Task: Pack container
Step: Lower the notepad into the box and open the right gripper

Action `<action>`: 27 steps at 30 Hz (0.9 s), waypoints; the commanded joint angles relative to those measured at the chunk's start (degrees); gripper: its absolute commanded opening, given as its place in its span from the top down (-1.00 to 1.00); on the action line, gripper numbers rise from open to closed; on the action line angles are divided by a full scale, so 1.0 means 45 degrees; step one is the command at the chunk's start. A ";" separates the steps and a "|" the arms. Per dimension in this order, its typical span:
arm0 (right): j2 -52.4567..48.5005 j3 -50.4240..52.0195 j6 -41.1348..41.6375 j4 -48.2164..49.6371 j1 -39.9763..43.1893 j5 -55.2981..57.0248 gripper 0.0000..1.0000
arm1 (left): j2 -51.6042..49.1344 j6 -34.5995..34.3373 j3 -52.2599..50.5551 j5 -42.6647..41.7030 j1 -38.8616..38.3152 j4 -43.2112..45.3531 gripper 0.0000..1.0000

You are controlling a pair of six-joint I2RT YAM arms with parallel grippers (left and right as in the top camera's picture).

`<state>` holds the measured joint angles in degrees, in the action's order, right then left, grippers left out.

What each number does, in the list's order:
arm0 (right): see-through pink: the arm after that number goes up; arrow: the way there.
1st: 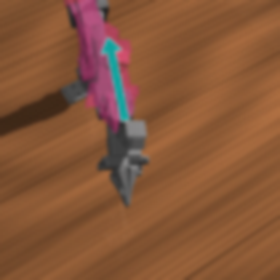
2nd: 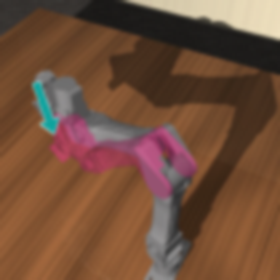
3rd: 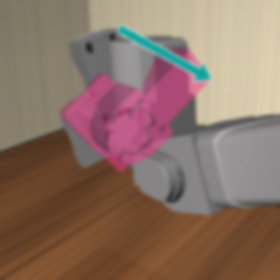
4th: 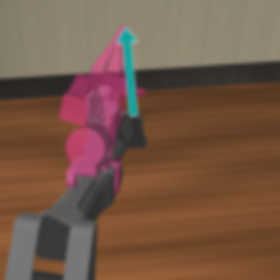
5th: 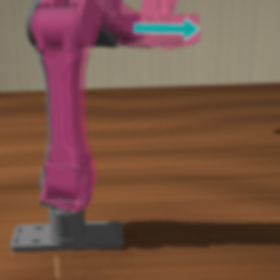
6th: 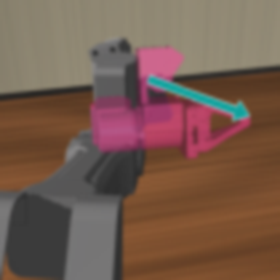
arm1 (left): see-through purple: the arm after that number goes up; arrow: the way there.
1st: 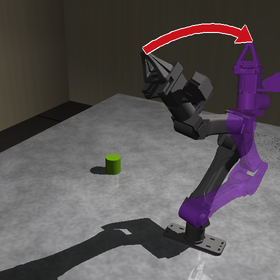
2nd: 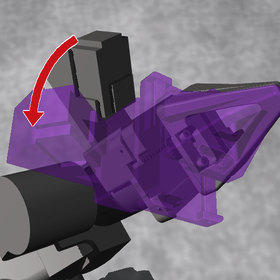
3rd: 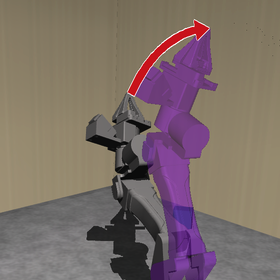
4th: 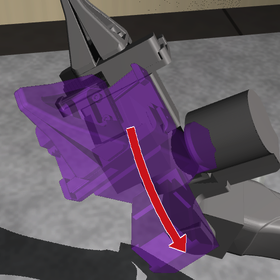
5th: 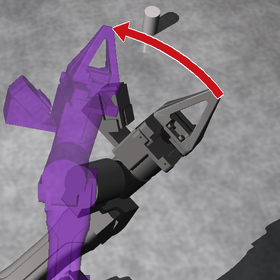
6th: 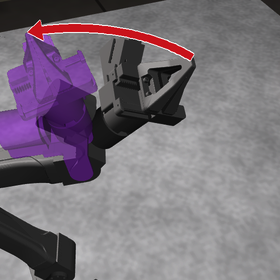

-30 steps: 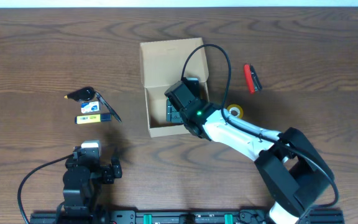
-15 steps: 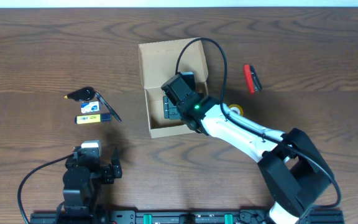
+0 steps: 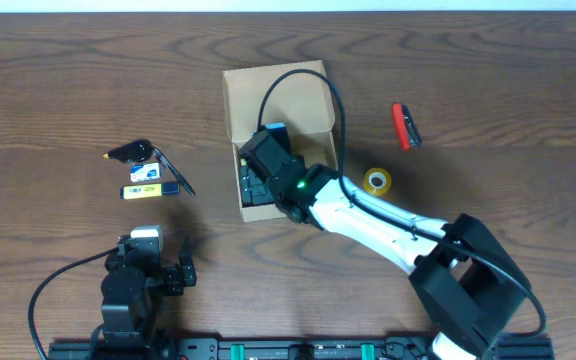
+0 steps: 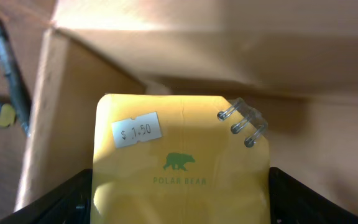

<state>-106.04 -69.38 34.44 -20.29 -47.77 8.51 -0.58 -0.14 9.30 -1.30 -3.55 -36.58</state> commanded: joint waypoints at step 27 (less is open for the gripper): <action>0.0097 -0.0272 -0.0155 -0.0306 -0.0141 -0.0238 -0.54 | 0.0083 0.0073 -0.0092 0.0058 -0.0053 -0.0024 -0.90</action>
<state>-106.04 -69.38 34.44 -21.65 -48.25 8.16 -0.58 -0.14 9.30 -1.28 -3.55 -36.58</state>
